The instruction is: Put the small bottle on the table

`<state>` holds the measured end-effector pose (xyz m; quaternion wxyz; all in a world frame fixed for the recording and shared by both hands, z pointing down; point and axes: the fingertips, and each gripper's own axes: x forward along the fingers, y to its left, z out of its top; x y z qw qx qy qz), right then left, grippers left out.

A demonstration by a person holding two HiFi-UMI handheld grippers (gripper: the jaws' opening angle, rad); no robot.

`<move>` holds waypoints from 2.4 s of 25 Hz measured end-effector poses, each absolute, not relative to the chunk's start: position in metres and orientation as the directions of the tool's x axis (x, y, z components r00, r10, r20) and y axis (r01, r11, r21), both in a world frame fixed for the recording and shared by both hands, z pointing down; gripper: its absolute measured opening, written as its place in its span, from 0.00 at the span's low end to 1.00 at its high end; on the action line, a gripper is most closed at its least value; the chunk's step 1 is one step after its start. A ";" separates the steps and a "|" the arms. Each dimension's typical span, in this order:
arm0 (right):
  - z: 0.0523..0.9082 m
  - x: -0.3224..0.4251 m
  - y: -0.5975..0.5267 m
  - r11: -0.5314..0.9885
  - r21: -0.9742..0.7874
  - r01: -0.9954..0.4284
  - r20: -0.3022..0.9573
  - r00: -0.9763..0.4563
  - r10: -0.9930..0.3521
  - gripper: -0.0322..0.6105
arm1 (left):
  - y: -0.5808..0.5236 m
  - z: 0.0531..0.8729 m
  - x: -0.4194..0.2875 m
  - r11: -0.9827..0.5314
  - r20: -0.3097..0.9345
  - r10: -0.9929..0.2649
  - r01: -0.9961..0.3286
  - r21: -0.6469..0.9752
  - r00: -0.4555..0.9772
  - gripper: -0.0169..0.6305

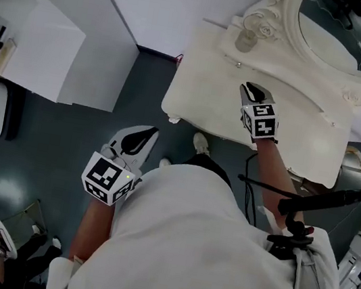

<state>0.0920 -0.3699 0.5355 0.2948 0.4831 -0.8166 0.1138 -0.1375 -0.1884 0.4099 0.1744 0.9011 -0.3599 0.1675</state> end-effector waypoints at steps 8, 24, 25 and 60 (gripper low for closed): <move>0.531 0.048 -0.276 0.523 0.081 -0.849 0.618 -0.369 -0.694 0.05 | -0.137 0.416 -0.168 -0.722 0.428 -0.543 -0.661 0.201 0.723 0.03; 0.490 -0.048 -0.138 0.626 0.081 -0.776 0.577 -0.475 -0.664 0.05 | -0.076 0.425 -0.195 -0.792 0.411 -0.455 -0.570 0.217 0.790 0.03; 0.488 -0.052 -0.133 0.633 0.083 -0.769 0.575 -0.482 -0.661 0.05 | -0.074 0.425 -0.196 -0.794 0.410 -0.453 -0.568 0.217 0.791 0.03; 0.482 -0.085 -0.113 0.680 0.080 -0.729 0.572 -0.525 -0.630 0.05 | -0.066 0.440 -0.203 -0.796 0.417 -0.442 -0.562 0.226 0.794 0.03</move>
